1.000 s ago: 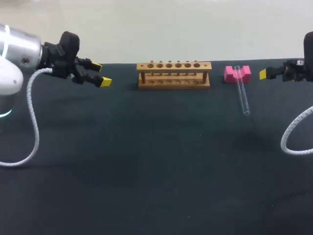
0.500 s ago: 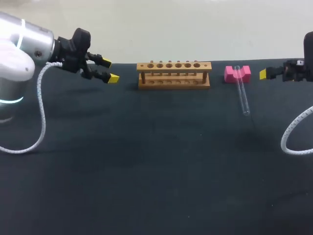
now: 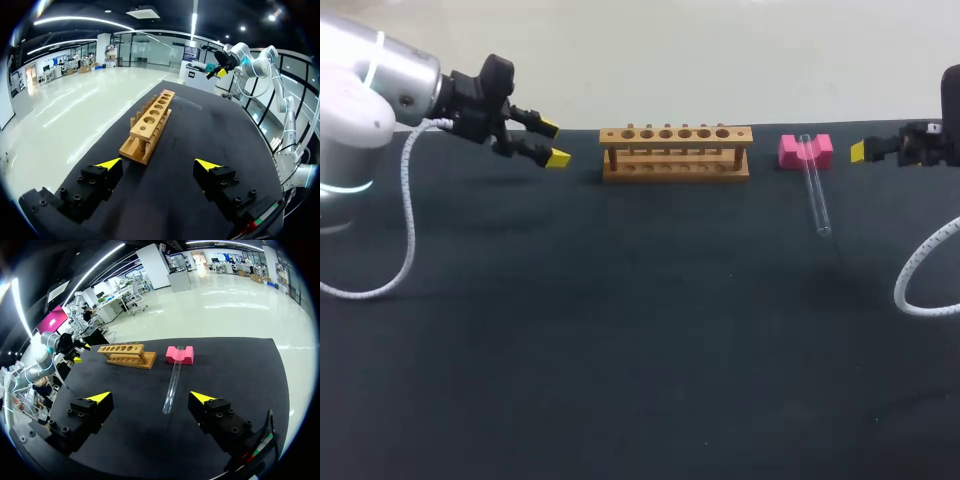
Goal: Grasp the test tube, adjust it, and insert it.
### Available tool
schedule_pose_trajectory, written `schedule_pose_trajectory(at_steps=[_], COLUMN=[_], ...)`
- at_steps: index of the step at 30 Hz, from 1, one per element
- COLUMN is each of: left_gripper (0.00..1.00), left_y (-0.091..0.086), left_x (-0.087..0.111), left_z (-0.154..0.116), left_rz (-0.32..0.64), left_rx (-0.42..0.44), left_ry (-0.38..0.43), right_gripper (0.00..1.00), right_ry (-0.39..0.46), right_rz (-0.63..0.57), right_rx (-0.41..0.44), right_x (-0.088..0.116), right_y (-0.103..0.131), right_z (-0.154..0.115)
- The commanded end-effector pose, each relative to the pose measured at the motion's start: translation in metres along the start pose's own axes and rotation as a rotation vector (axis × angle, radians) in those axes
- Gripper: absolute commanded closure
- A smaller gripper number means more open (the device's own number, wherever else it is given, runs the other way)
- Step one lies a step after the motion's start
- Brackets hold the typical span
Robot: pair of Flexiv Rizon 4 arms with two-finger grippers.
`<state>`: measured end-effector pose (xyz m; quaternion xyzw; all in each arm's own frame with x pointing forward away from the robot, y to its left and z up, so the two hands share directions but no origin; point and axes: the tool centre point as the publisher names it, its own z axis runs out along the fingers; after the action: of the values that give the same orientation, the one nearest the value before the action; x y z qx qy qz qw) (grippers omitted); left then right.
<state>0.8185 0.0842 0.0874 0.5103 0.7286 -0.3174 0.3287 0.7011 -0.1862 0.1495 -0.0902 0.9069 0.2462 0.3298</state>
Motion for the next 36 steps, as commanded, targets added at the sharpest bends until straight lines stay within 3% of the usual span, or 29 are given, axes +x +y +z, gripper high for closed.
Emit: schedule_pose_trajectory(at_steps=[1,32,36], left_gripper=[0.0,0.0,0.0], left_y=[0.004,0.001,0.001], left_x=[0.0,0.0,0.0], left_z=[0.002,0.002,0.002], left_rz=[0.001,0.011,0.011], left_rx=[0.02,0.003,0.003], left_ry=[-0.002,-0.015,-0.015], right_gripper=[0.0,0.0,0.0], right_ry=[0.0,0.0,0.013], right_rz=[0.001,0.001,-0.04], right_rx=[0.001,0.001,0.099], right_x=[0.0,0.0,-0.003], right_y=[0.0,0.0,-0.001], right_z=[0.0,0.0,0.015])
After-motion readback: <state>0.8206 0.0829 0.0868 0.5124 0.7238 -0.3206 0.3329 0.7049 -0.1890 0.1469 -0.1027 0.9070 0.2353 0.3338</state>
